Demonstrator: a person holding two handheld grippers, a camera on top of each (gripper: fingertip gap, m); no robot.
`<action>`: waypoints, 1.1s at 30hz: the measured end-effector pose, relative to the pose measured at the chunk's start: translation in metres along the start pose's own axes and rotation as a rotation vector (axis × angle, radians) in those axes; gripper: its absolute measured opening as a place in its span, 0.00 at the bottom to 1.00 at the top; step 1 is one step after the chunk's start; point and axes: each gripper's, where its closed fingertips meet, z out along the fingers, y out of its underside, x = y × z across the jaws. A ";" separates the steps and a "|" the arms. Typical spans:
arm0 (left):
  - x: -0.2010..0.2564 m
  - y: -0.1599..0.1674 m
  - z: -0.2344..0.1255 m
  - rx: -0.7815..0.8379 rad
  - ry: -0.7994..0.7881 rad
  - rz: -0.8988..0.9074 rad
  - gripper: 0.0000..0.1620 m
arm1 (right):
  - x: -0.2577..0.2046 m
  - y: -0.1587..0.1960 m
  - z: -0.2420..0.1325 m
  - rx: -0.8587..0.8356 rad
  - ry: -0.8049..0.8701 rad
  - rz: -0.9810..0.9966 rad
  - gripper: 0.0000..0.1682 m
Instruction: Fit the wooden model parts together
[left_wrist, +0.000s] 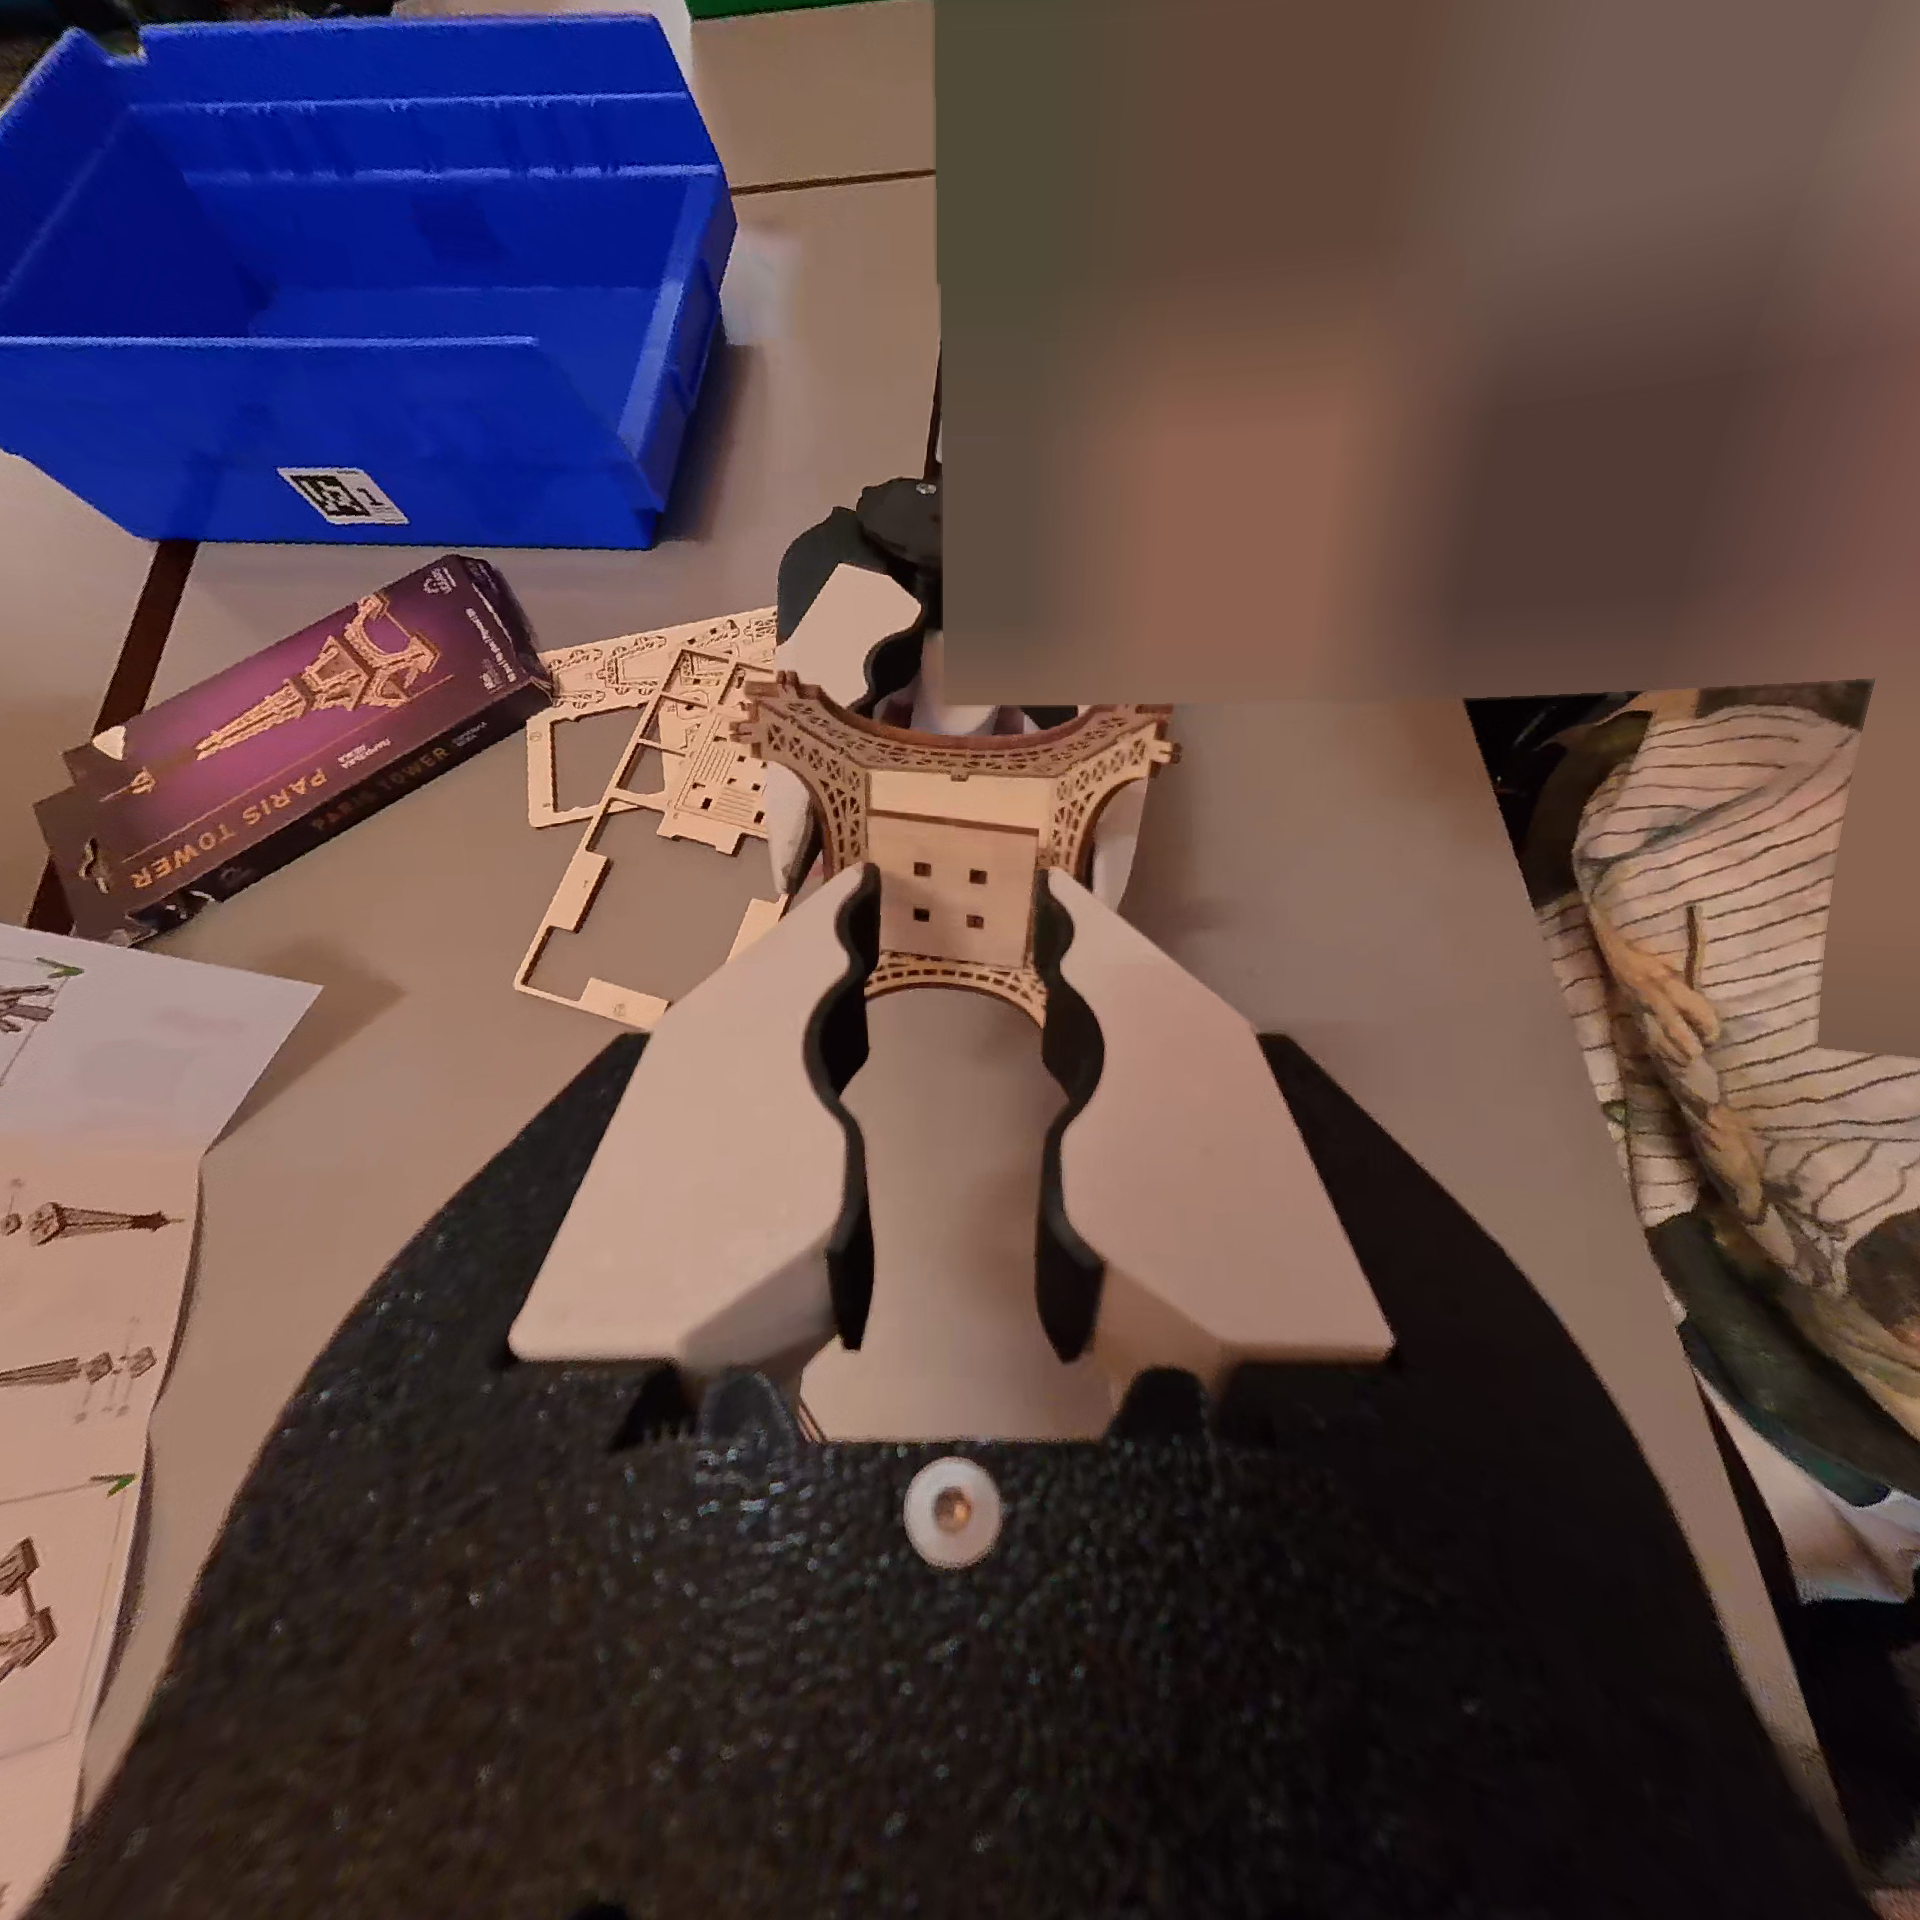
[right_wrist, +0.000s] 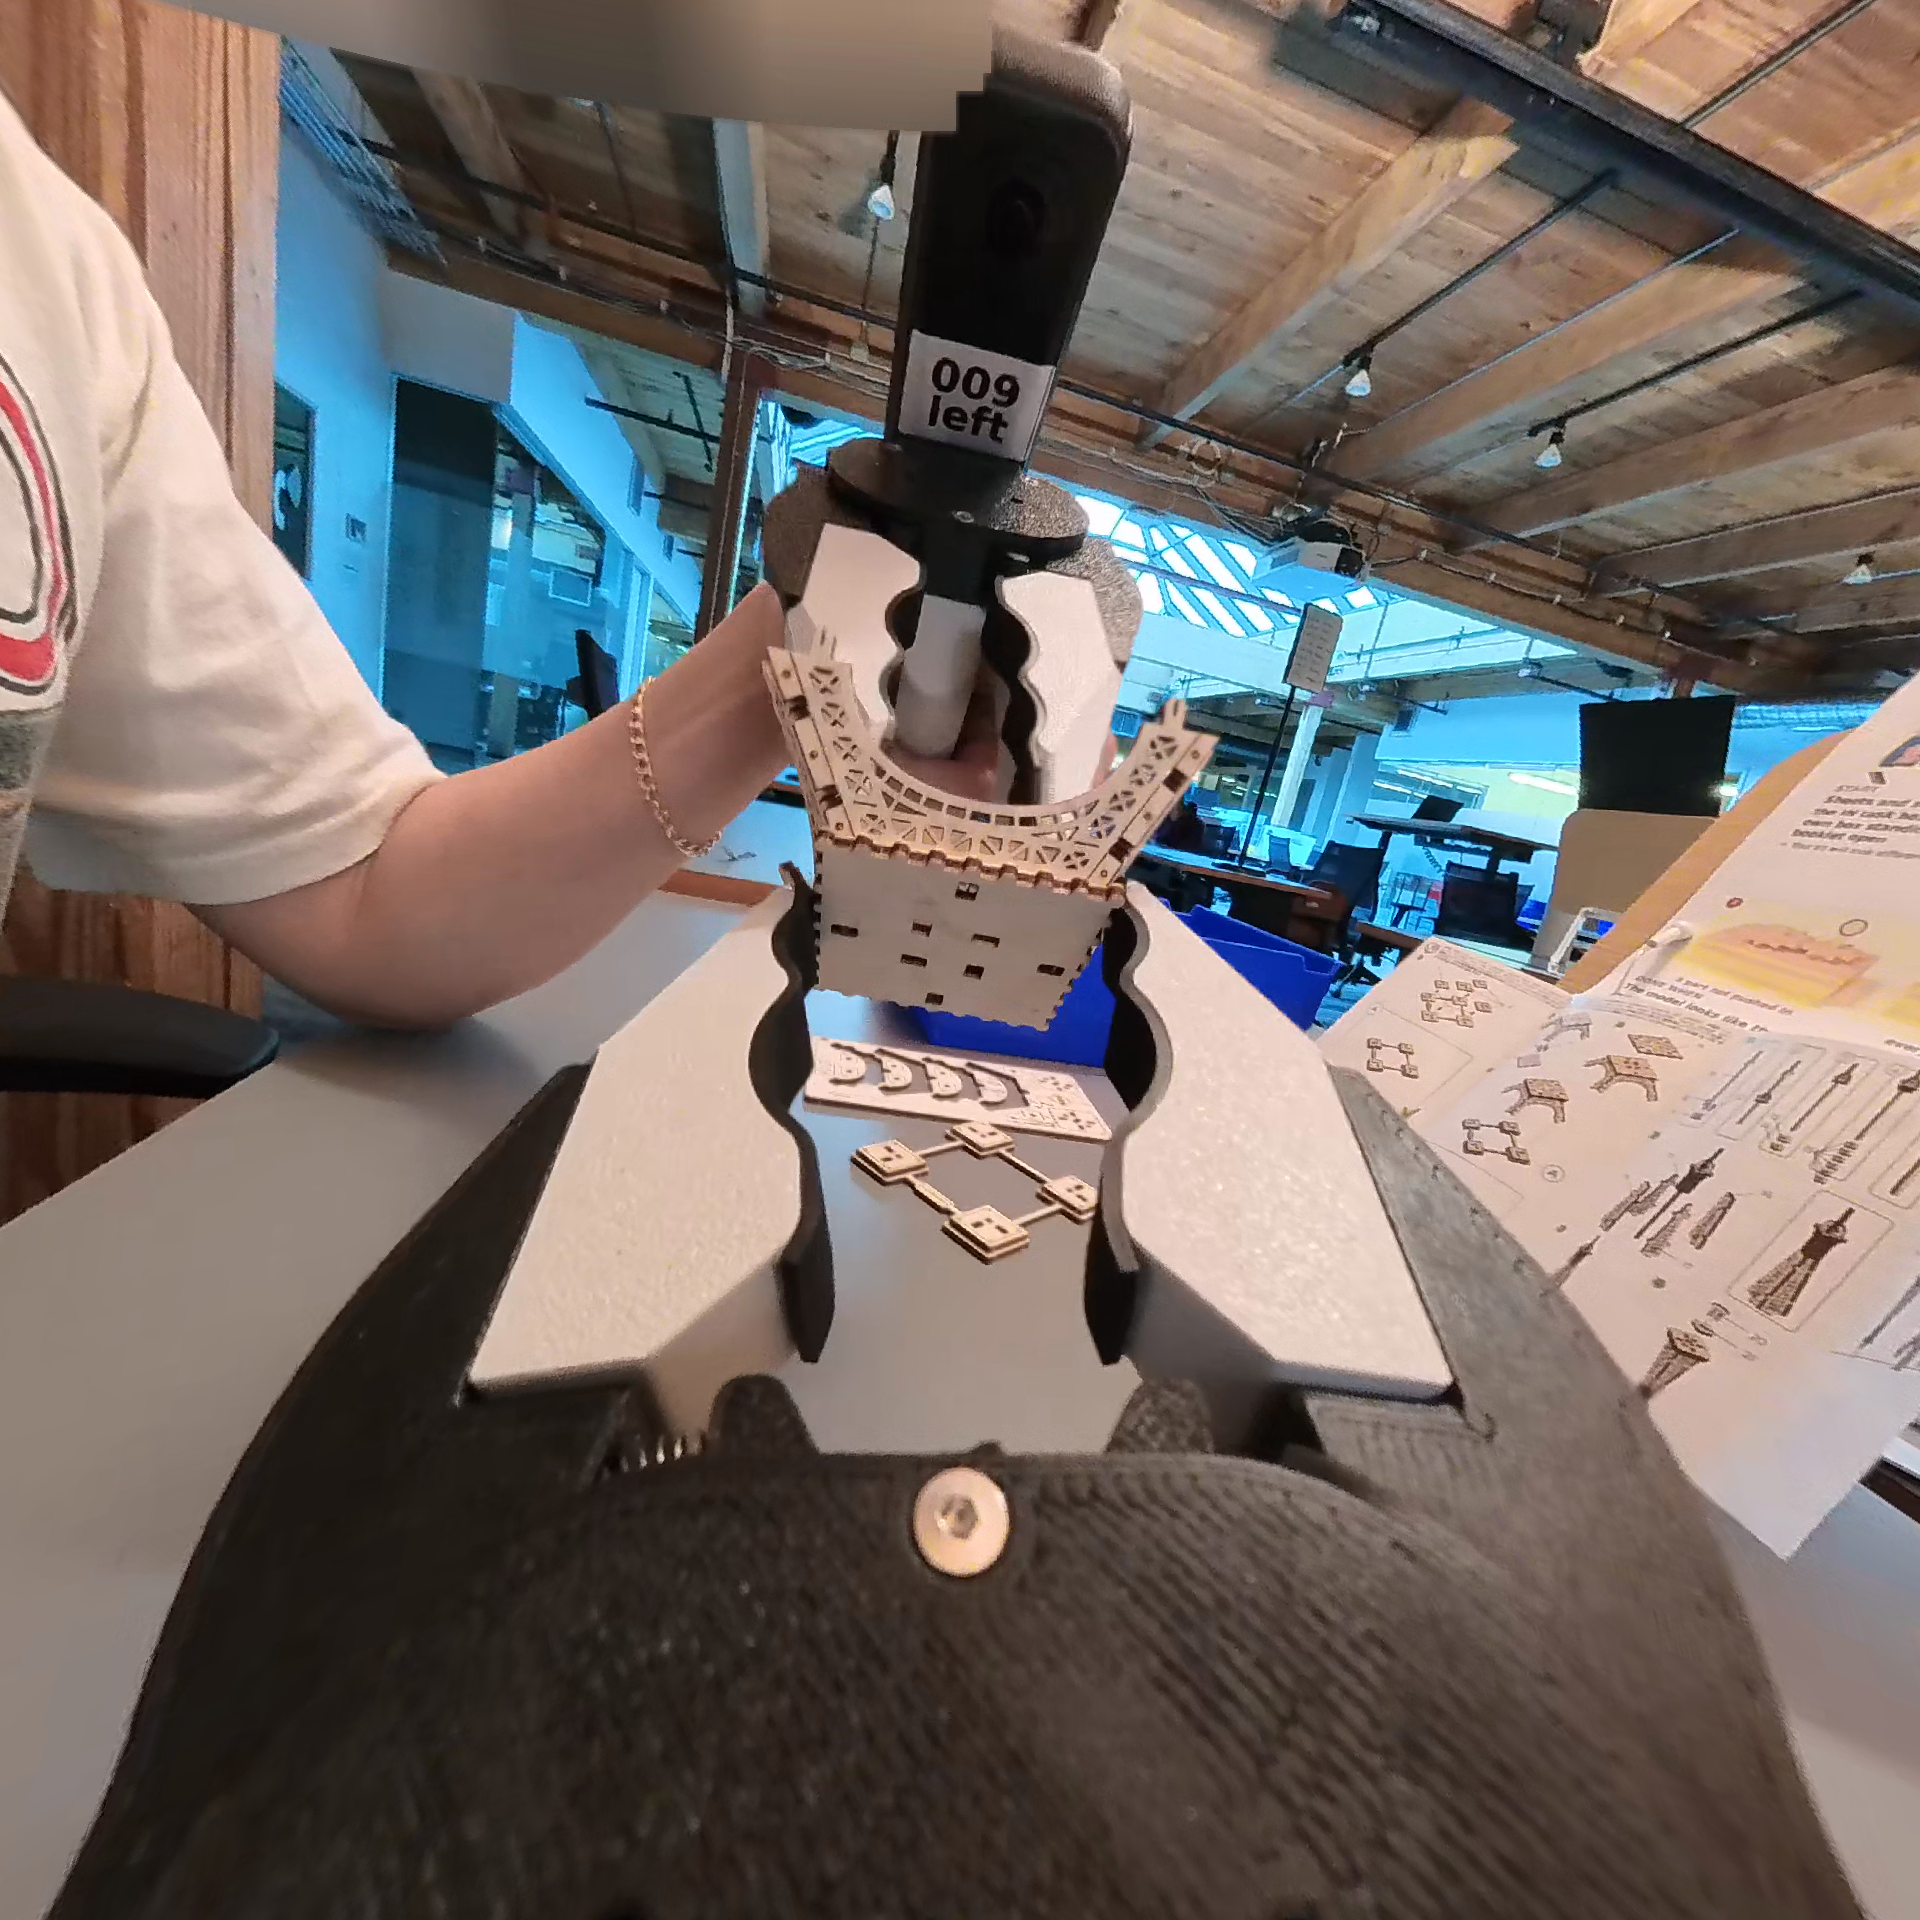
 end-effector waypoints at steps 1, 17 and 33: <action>0.000 0.002 0.000 -0.010 -0.003 0.008 0.17 | -0.001 0.001 0.000 -0.004 -0.006 -0.003 0.32; 0.007 0.012 0.002 -0.037 0.062 0.047 0.20 | -0.009 0.002 0.003 -0.017 -0.043 -0.020 0.32; 0.009 0.013 0.002 -0.005 0.112 0.029 0.18 | -0.013 0.004 0.004 -0.024 -0.068 0.028 0.32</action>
